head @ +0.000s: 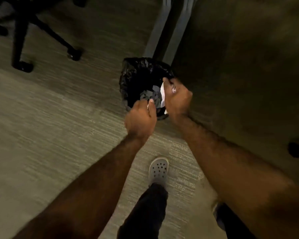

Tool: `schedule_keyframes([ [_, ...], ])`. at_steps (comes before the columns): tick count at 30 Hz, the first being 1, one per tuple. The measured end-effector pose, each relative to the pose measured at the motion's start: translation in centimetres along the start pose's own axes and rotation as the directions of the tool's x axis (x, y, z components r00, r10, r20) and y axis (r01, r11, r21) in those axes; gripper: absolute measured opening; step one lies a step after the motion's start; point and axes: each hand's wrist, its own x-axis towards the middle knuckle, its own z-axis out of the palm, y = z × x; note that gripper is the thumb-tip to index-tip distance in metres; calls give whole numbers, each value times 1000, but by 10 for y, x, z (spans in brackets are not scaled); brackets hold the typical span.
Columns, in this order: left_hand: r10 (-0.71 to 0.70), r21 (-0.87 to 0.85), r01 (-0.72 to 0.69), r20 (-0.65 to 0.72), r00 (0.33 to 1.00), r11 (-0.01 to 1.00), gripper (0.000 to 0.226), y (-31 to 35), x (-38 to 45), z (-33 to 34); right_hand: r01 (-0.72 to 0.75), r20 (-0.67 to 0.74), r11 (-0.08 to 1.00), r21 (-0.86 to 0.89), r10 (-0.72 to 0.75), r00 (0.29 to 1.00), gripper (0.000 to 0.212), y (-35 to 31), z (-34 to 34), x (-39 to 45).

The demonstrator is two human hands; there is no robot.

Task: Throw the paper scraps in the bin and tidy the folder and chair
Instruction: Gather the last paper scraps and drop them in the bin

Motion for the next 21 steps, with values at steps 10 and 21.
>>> schedule_keyframes([
  [10,-111,13,110,124,986,994,52,-69,78,112,88,332,943,-321,24,943,53,91,99,46],
  [21,-38,219,-43,353,935,975,65,-66,46,75,415,540,746,-521,-88,837,53,60,49,12],
])
